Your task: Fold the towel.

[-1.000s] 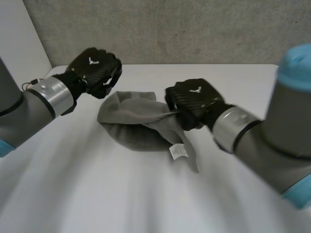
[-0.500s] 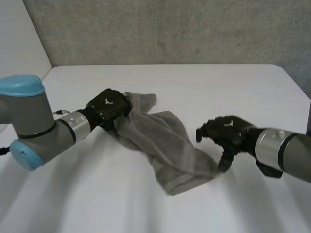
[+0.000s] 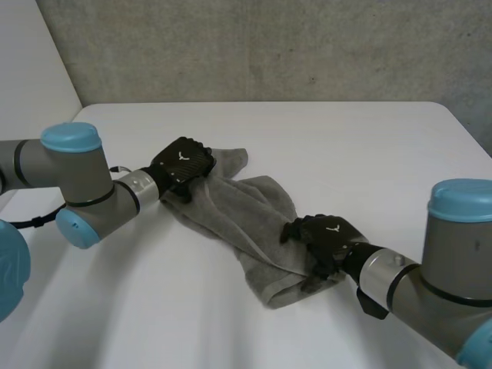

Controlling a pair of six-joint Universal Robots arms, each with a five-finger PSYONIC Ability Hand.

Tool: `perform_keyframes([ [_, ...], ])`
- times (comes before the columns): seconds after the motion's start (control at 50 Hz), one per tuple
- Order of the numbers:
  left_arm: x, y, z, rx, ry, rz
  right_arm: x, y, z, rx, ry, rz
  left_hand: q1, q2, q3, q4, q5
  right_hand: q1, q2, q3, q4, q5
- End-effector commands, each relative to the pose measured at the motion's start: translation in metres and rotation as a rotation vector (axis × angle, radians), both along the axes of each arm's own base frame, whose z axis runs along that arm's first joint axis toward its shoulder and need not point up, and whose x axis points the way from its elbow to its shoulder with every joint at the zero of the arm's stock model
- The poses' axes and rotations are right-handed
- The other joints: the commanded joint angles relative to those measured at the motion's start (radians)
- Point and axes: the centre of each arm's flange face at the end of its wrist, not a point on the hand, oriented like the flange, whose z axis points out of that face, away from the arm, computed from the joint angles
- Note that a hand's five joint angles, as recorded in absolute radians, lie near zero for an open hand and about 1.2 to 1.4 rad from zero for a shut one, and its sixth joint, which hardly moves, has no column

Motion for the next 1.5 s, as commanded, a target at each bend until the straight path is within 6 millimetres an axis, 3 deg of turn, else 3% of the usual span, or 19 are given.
perform_keyframes([
  [0.02,-0.005,-0.006,-0.002,-0.018,0.004,-0.006,0.012,-0.007,-0.016,0.004,0.01,-0.004,-0.026,-0.044,-0.05,-0.051,-0.009,0.023,0.03,0.03,0.03,0.032],
  [0.14,-0.006,-0.01,-0.001,-0.031,0.008,-0.006,0.023,-0.012,-0.025,0.038,-0.011,-0.006,0.009,-0.009,-0.015,-0.016,0.026,0.332,0.34,0.339,0.339,0.342],
  [0.2,-0.006,-0.01,-0.004,-0.019,0.005,-0.006,0.027,-0.016,-0.025,0.037,-0.026,-0.012,0.432,0.414,0.408,0.407,0.449,0.799,0.806,0.805,0.806,0.808],
  [0.26,-0.006,-0.006,-0.001,0.004,-0.002,-0.009,0.028,-0.022,-0.014,0.014,-0.044,-0.017,0.885,0.867,0.861,0.86,0.902,0.905,0.913,0.912,0.913,0.915],
  [0.34,-0.01,0.005,0.013,0.034,-0.009,-0.023,0.027,-0.023,0.012,-0.045,-0.078,-0.012,0.887,0.869,0.863,0.862,0.904,0.905,0.913,0.912,0.913,0.915],
  [0.44,-0.006,0.03,0.068,0.056,0.014,-0.062,0.02,-0.018,0.071,-0.168,-0.145,-0.004,0.887,0.869,0.863,0.862,0.904,0.905,0.913,0.912,0.913,0.915],
  [0.48,-0.005,0.05,0.108,0.027,0.053,-0.1,0.011,-0.021,0.111,-0.23,-0.186,0.004,0.887,0.869,0.863,0.862,0.904,0.905,0.913,0.912,0.913,0.915],
  [0.54,-0.003,0.058,0.132,-0.009,0.081,-0.106,0.006,-0.02,0.133,-0.253,-0.205,0.017,0.887,0.869,0.863,0.862,0.904,0.905,0.913,0.912,0.913,0.915],
  [0.58,0.003,0.075,0.178,-0.067,0.152,-0.109,-0.002,-0.017,0.163,-0.261,-0.229,0.057,0.887,0.869,0.863,0.862,0.904,0.905,0.913,0.912,0.913,0.915],
  [0.7,0.012,0.086,0.201,0.045,0.295,-0.069,-0.012,-0.022,0.185,-0.265,-0.243,0.094,0.887,0.869,0.863,0.862,0.904,0.905,0.913,0.912,0.913,0.915],
  [0.76,0.013,0.089,0.191,0.116,0.313,-0.059,-0.013,-0.025,0.184,-0.267,-0.23,0.093,0.887,0.869,0.863,0.862,0.904,0.905,0.913,0.912,0.913,0.915],
  [0.88,0.017,0.118,0.122,0.394,0.281,-0.025,-0.019,-0.049,0.126,-0.186,-0.015,0.129,0.887,0.869,0.863,0.862,0.904,0.905,0.913,0.912,0.913,0.915],
  [0.92,0.016,0.13,0.104,0.448,0.264,-0.026,-0.024,-0.043,0.097,-0.109,0.171,0.206,0.887,0.869,0.863,0.862,0.904,0.329,0.336,0.335,0.336,0.338],
  [0.98,0.009,0.157,0.078,0.511,0.23,-0.066,-0.028,-0.041,0.086,-0.077,0.274,0.236,0.743,0.725,0.719,0.718,0.76,0.079,0.086,0.085,0.086,0.088],
  [1.02,0.004,0.173,0.065,0.517,0.211,-0.097,-0.032,-0.037,0.078,-0.059,0.373,0.229,0.243,0.225,0.219,0.218,0.26,-0.152,-0.145,-0.146,-0.145,-0.143],
  [1.14,0.005,0.165,0.081,0.43,0.245,-0.097,-0.026,-0.038,0.085,-0.127,0.312,0.168,0.124,0.106,0.1,0.099,0.141,-0.239,-0.231,-0.232,-0.231,-0.229],
  [1.26,0.021,0.13,0.108,0.298,0.3,-0.046,-0.028,-0.022,0.11,-0.217,0.186,0.082,0.033,0.015,0.009,0.008,0.05,-0.268,-0.26,-0.261,-0.261,-0.258],
  [1.38,0.018,0.112,0.121,0.217,0.327,-0.098,-0.013,0.002,0.081,-0.194,0.115,0.102,-0.02,-0.038,-0.044,-0.045,-0.003,-0.25,-0.243,-0.243,-0.243,-0.241],
  [1.5,0.007,0.105,0.1,0.19,0.259,-0.232,-0.011,0.007,0.049,-0.191,0.084,0.068,-0.02,-0.038,-0.044,-0.045,-0.003,-0.192,-0.184,-0.185,-0.184,-0.182],
])
